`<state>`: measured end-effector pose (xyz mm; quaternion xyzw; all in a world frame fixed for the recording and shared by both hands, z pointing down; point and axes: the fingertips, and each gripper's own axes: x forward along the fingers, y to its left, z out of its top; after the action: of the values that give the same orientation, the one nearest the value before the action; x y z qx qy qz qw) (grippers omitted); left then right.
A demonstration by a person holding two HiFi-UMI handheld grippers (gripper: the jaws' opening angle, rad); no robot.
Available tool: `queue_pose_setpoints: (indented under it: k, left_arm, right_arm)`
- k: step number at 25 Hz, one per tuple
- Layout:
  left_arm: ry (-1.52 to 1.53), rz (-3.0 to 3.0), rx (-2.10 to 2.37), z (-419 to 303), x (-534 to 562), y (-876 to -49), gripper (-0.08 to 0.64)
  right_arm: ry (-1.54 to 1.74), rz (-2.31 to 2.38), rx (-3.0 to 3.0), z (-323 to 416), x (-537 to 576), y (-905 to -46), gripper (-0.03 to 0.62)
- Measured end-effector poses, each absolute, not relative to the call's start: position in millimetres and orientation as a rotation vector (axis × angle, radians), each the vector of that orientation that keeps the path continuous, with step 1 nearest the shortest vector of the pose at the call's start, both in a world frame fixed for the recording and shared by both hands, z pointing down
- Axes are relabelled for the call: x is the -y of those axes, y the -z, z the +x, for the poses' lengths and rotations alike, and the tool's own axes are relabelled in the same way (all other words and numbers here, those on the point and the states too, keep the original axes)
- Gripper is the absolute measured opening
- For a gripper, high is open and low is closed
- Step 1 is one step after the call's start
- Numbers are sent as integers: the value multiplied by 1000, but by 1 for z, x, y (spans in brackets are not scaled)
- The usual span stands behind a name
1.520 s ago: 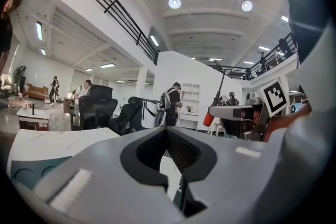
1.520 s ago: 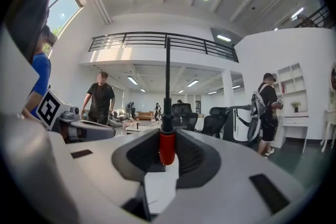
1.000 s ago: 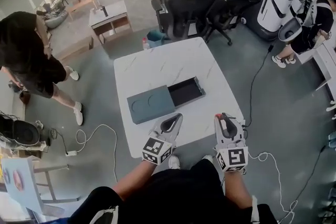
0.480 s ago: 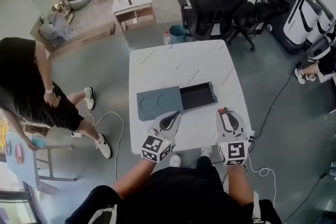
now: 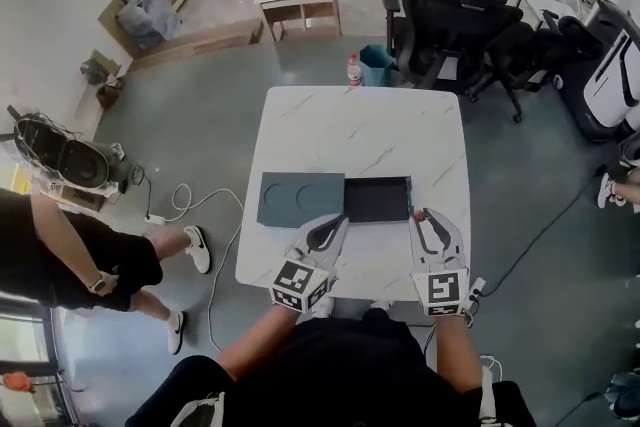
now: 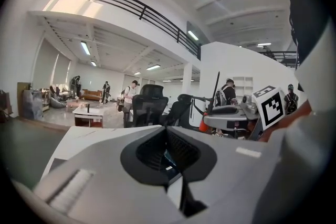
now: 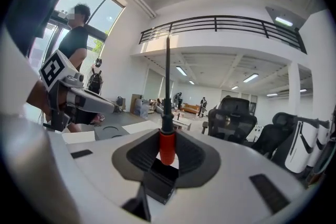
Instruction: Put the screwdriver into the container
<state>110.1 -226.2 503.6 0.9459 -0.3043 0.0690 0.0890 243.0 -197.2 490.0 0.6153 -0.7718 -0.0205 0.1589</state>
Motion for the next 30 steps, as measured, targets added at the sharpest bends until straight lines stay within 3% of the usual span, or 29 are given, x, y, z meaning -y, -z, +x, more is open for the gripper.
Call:
queue_pose_setpoints:
  k: [16, 30]
  left_arm:
    - [-273, 2663, 1183, 104, 232, -525, 9]
    - [-228, 2623, 1159, 71, 263, -541, 9]
  right_arm:
    - [-76, 1478, 2309, 254, 253, -558, 95]
    - [121, 1136, 1996, 230, 286, -620, 95]
